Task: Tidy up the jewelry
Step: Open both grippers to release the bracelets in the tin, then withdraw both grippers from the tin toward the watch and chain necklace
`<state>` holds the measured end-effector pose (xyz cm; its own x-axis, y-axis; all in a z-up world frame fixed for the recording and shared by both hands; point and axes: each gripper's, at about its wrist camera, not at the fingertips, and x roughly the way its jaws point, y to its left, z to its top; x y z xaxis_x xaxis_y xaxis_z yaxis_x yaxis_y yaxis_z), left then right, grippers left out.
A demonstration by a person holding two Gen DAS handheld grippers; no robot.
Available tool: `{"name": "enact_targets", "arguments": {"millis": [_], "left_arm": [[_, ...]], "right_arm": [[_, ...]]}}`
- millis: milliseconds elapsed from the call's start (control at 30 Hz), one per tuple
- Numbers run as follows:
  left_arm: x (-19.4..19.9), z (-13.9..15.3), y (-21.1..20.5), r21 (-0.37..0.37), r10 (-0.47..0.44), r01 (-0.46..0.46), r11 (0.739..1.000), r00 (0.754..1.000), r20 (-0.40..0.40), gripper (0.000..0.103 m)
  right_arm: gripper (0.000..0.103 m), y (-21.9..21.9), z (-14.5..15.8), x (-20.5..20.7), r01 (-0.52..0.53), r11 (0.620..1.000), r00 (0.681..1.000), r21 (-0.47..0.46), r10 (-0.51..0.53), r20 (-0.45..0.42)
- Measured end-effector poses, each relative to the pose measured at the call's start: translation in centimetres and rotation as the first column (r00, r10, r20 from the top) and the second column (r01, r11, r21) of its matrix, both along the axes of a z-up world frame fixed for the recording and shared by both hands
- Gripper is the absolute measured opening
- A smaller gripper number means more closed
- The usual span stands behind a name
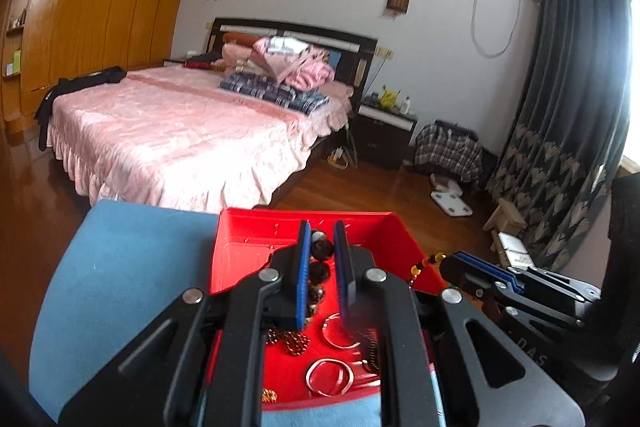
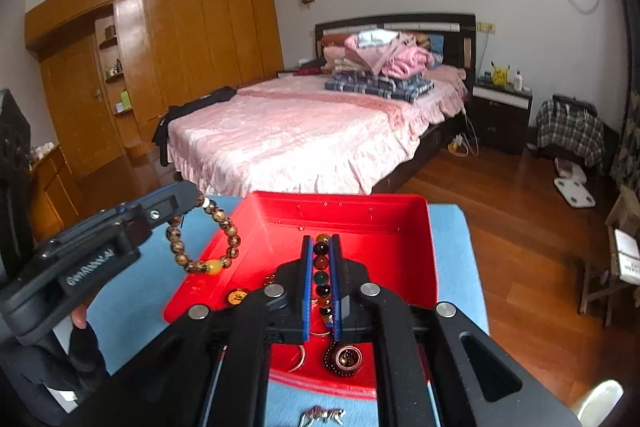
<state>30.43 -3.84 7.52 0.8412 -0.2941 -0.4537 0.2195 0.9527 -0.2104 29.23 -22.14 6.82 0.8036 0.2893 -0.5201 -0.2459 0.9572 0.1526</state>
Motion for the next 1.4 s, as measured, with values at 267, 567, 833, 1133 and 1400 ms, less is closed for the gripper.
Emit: {"name": "enact_targets", "arguments": {"millis": [267, 567, 833, 1133, 1400], "left_arm": [[1.4, -3.4, 0.9, 0.032, 0.004, -0.001, 0.999, 0.996, -0.085, 0.046], [-3.7, -3.2, 3.0, 0.052, 0.020, -0.018, 0.998, 0.999, -0.043, 0.088], [-8.5, -5.2, 4.1, 0.049, 0.045, -0.041, 0.998, 0.995, -0.087, 0.089], [-12.2, -9.1, 5.0, 0.088, 0.079, -0.064, 0.994, 0.981, -0.180, 0.089], [-13.1, -10.7, 7.1, 0.098, 0.118, -0.098, 0.990, 0.968, -0.223, 0.089]], "right_arm": [[0.043, -0.4, -3.0, 1.0, 0.027, 0.999, 0.997, -0.034, -0.029, -0.065], [0.094, -2.8, -4.0, -2.9, 0.111, 0.994, 0.989, 0.008, -0.110, -0.094], [0.094, -3.0, -6.7, -8.0, 0.156, 0.987, 0.979, 0.022, -0.152, -0.139], [0.094, -0.6, -9.9, -11.6, 0.182, 0.981, 0.962, -0.068, -0.192, -0.195], [0.094, 1.4, -11.1, -11.8, 0.197, 0.974, 0.951, -0.112, -0.217, -0.221]]}}
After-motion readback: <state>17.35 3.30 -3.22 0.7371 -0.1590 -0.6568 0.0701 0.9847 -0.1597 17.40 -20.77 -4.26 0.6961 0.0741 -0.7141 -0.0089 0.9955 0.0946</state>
